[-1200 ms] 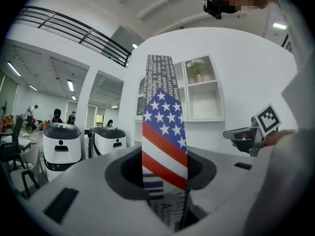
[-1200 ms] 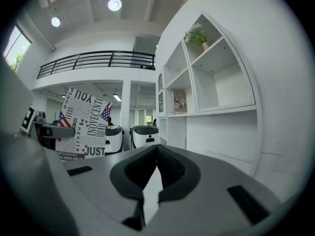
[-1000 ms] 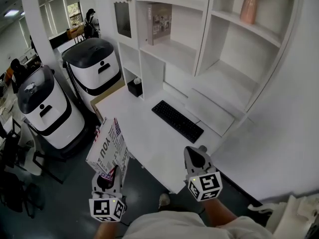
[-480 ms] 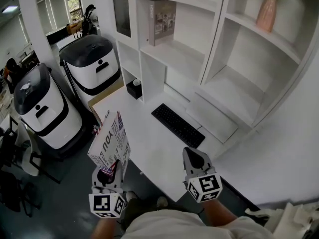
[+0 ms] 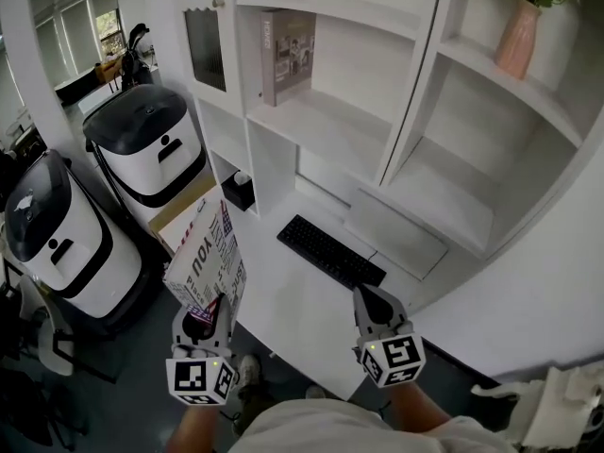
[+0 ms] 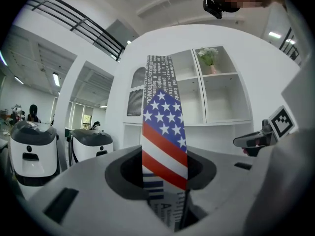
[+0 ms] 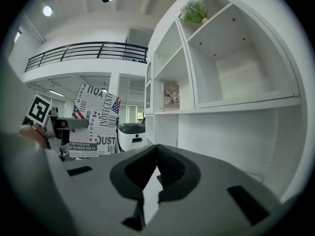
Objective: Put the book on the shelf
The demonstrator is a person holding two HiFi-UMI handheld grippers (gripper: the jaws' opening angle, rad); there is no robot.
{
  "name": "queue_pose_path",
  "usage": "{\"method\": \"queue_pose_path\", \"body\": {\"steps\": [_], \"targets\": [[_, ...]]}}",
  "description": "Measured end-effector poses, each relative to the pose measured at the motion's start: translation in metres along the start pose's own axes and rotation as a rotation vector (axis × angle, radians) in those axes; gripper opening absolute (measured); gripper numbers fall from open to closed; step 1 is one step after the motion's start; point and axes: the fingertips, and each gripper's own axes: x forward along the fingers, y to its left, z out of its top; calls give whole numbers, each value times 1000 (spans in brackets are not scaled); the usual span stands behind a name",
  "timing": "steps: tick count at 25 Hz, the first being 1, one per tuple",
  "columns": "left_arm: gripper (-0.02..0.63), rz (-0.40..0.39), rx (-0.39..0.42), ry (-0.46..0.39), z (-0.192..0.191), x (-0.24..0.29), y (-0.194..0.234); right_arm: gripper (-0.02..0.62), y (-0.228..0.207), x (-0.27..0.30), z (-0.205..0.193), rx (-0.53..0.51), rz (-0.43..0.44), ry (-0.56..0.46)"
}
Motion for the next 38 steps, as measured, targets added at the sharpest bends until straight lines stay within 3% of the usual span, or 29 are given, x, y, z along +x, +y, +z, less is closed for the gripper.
{"method": "queue_pose_path", "body": {"steps": [9,20,30,38], "targets": [[149,-126,17,-21,37,88,32,3,-4,34,20,11,-112,9],[149,-272,36,-55,112,187,52,3,-10,51,21,39,-237,27],[149,-378,51,-76,158,239,40,3,-17,52,19,70,-338,41],[149,-419,58,-96,185,264,39,3,-14,52,18,84,-383,38]]}}
